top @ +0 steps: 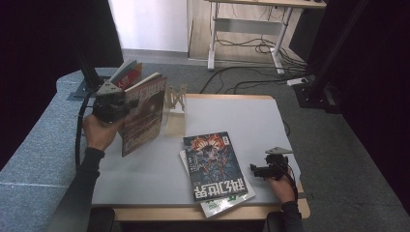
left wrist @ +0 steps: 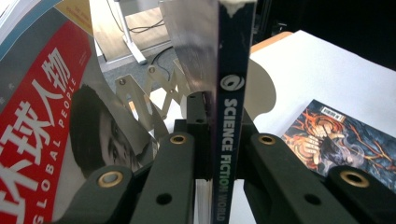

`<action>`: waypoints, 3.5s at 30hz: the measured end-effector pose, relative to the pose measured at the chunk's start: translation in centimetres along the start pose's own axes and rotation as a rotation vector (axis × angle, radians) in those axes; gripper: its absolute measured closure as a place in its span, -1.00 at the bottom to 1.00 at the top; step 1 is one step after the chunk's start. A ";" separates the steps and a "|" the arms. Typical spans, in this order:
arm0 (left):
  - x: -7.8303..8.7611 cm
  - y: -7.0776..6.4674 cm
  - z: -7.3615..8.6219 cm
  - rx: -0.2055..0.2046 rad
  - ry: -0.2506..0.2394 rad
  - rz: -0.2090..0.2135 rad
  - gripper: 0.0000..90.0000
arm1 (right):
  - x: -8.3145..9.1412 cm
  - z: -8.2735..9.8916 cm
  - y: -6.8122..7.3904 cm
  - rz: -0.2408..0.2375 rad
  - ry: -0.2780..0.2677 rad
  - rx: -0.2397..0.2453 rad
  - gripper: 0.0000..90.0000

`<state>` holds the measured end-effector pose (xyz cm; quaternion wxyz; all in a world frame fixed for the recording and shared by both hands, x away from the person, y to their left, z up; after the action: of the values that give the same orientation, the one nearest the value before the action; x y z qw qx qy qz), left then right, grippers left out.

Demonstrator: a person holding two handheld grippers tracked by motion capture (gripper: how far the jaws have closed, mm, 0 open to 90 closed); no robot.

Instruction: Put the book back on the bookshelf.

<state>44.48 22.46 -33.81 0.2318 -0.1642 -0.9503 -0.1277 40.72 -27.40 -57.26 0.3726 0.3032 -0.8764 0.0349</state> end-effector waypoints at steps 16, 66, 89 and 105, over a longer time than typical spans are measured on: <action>-2.9 0.3 -0.9 0.026 -0.012 -0.037 0.86 | 0.0 0.0 0.0 0.000 -0.001 0.000 -1.00; -3.2 1.1 0.8 0.015 0.162 0.007 0.80 | 0.0 0.0 0.0 0.002 -0.003 -0.001 -1.00; -2.6 0.8 0.9 0.027 0.185 0.024 0.87 | 0.0 0.0 0.0 0.003 -0.003 0.000 -1.00; -3.6 1.3 -0.6 0.103 0.078 -0.036 0.87 | 0.0 0.0 0.0 0.002 -0.003 0.000 -1.00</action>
<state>48.25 22.56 -34.80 0.2743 -0.1298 -0.9487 -0.0892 40.74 -27.39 -57.27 0.3713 0.3023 -0.8772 0.0348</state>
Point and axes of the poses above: each handheld gripper's, and its own axes: x roughly backward along the jaws, z roughly out of its underside, y roughly to its left, the point moved 5 cm from there along -x, roughly forward along the jaws, and after that the axes turned 13 degrees about -z, right-handed, at the moved point
